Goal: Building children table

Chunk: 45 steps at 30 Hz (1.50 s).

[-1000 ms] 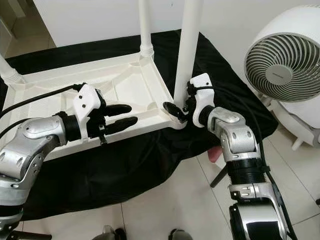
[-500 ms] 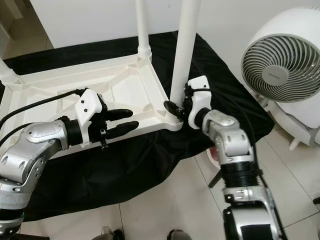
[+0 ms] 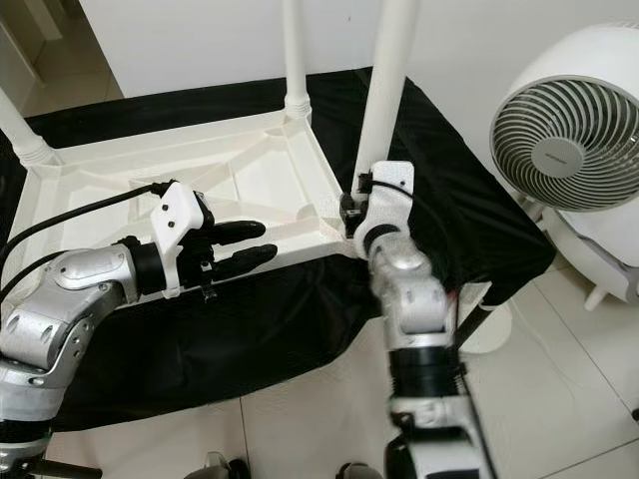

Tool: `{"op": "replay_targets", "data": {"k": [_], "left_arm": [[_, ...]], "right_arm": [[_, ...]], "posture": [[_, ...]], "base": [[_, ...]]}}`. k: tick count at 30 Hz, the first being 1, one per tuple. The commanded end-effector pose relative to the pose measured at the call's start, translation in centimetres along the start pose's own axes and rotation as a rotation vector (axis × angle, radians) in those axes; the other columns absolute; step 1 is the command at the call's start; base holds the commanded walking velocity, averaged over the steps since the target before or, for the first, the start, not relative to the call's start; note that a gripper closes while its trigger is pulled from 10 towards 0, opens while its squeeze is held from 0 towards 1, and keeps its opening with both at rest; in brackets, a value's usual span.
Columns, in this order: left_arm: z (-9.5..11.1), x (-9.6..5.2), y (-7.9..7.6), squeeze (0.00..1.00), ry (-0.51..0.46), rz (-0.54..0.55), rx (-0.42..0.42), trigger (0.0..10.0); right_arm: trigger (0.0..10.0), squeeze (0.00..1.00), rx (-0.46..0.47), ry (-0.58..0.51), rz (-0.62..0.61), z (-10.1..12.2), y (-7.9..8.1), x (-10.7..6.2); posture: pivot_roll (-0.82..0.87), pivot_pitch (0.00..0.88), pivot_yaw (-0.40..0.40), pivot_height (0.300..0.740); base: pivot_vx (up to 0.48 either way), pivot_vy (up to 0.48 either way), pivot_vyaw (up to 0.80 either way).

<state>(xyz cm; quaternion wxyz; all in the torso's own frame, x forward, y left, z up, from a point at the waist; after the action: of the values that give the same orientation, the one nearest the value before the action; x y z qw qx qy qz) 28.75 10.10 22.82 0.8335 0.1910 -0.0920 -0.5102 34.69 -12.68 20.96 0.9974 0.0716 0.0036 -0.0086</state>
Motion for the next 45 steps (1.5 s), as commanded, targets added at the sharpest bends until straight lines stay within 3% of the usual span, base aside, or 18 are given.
{"op": "replay_targets", "data": {"k": [1, 2, 3, 16, 17, 20, 21, 28, 35, 40, 45], "left_arm": [[-0.1, -0.3, 0.6, 0.0, 0.008, 0.069, 0.003, 10.0], [-0.2, -0.3, 0.7, 0.0, 0.006, 0.076, -0.001, 10.0], [-0.2, -0.3, 0.7, 0.0, 0.004, 0.08, -0.003, 10.0], [-0.3, -0.2, 0.7, 0.0, -0.003, 0.093, -0.003, 10.0], [-0.3, -0.2, 0.7, 0.0, -0.004, 0.096, -0.003, 10.0], [-0.3, -0.2, 0.7, 0.0, -0.004, 0.097, -0.002, 10.0], [-0.3, -0.3, 0.7, 0.0, -0.004, 0.099, -0.001, 10.0], [-0.3, -0.4, 0.8, 0.0, -0.003, 0.098, 0.002, 10.0], [-0.2, -0.4, 0.9, 0.0, -0.005, 0.094, 0.009, 10.0], [-0.1, -0.6, 0.9, 0.0, 0.0, 0.094, 0.011, 10.0], [-0.1, -0.8, 0.9, 0.0, 0.006, 0.09, 0.011, 10.0]], "right_arm": [[0.0, 0.0, 0.019, 0.069, -0.097, -1.8, -1.4, -0.4], [7.7, 0.0, 0.0, 0.058, -0.066, -1.8, -0.8, -0.4], [10.0, 0.0, -0.011, 0.042, -0.048, -1.6, -0.4, -0.5], [10.0, 0.0, -0.047, -0.038, -0.003, 0.0, 0.1, -0.5], [10.0, 1.0, -0.054, -0.04, 0.04, 0.1, 0.2, -0.4], [10.0, 1.0, -0.07, -0.044, 0.116, 0.4, 0.7, -0.4], [10.0, 0.0, -0.121, -0.037, 0.273, 0.9, 1.3, -0.3], [10.0, 0.0, -0.188, 0.004, 0.417, 1.3, 0.9, 0.1], [10.0, 0.0, -0.318, 0.135, 0.578, 0.8, -0.6, 1.7], [10.0, 0.0, -0.277, 0.19, 0.658, 1.0, -0.9, 2.6], [10.0, 0.0, -0.302, 0.221, 0.69, 0.6, -1.2, 3.2]], "posture": [[-0.12, 0.092, 0.065, 0.74], [-0.12, 0.09, 0.063, 0.74], [-0.12, 0.088, 0.061, 0.74], [-0.13, 0.079, 0.05, 0.74], [-0.12, 0.071, 0.044, 0.74], [-0.12, 0.071, 0.044, 0.74], [-0.12, 0.069, 0.044, 0.74], [-0.13, 0.064, 0.05, 0.74], [-0.12, 0.064, 0.052, 0.74], [-0.11, 0.073, 0.054, 0.74], [-0.1, 0.086, 0.06, 0.74]], "base": [[0.0, 0.0, 0.0], [0.0, 0.0, 0.0], [0.0, 0.0, 0.0], [0.0, 0.0, 0.0], [0.0, 0.0, 0.0], [0.0, 0.0, 0.0], [0.0, 0.0, 0.0], [0.0, 0.0, 0.0], [0.0, 0.0, 0.0], [0.0, 0.0, 0.0], [0.0, 0.0, 0.0]]}}
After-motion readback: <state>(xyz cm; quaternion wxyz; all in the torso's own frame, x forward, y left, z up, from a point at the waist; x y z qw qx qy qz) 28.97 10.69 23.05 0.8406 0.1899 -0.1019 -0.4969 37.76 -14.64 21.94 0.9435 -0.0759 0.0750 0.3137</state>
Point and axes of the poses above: a point about 5 cm out from each wrist's last joint towards the gripper, its own x axis pointing out of the wrist towards the gripper, its own z axis along the axis of the wrist's last joint, y = z × x, the point moved 1 cm from there along x, pointing out of the wrist towards the gripper, and after that the axes turned 7 degrees about x, right-handed, at the moved point
